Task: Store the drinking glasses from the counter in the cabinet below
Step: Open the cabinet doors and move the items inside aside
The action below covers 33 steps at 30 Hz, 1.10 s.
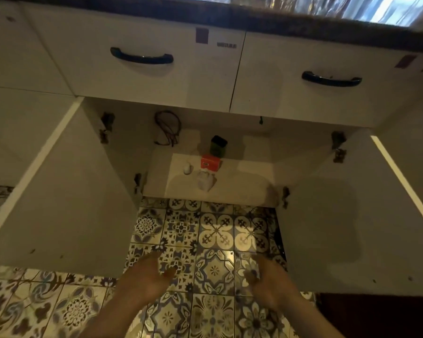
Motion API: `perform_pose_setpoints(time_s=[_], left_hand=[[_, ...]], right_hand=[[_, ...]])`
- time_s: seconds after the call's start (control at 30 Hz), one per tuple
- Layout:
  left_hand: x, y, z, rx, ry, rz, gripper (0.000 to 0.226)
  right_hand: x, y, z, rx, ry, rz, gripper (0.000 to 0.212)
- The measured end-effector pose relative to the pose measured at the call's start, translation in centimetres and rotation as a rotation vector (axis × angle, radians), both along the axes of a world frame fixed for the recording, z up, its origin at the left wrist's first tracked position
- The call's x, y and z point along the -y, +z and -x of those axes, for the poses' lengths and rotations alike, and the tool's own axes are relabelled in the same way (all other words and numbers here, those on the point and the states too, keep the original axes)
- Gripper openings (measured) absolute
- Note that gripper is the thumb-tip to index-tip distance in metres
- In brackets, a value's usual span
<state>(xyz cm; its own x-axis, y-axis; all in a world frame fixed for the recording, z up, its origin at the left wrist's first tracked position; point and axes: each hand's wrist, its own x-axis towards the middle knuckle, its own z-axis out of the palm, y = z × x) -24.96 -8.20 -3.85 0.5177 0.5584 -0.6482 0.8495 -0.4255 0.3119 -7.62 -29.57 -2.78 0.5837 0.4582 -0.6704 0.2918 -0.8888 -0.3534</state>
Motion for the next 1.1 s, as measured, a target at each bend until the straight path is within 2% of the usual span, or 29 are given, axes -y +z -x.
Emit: perform_pose_setpoints(time_s=[0.1, 0.2, 0.33, 0.7, 0.9, 1.1], left_hand=[[-0.1, 2.0, -6.0, 0.165, -0.177, -0.186, 0.07], [-0.9, 4.6, -10.6, 0.369, -0.299, -0.404, 0.079], [-1.7, 5.6, -12.8, 0.44, -0.361, -0.548, 0.083], [-0.4, 3.8, -13.1, 0.353, -0.439, -0.554, 0.078], [0.7, 4.6, -12.2, 0.316, -0.395, -0.462, 0.079], [-2.1, 3.1, -12.3, 0.302, -0.373, -0.452, 0.079]], right_hand=[[-5.5, 2.7, -2.3, 0.178, 0.102, -0.103, 0.057], [-8.7, 5.6, -4.1, 0.346, 0.162, -0.169, 0.059], [-9.9, 6.9, -5.5, 0.541, 0.156, -0.249, 0.069], [-7.2, 5.5, -6.9, 0.549, 0.163, -0.273, 0.07], [-5.0, 5.7, -6.9, 0.471, 0.164, -0.223, 0.069], [-5.6, 4.8, -8.0, 0.468, 0.189, -0.217, 0.068]])
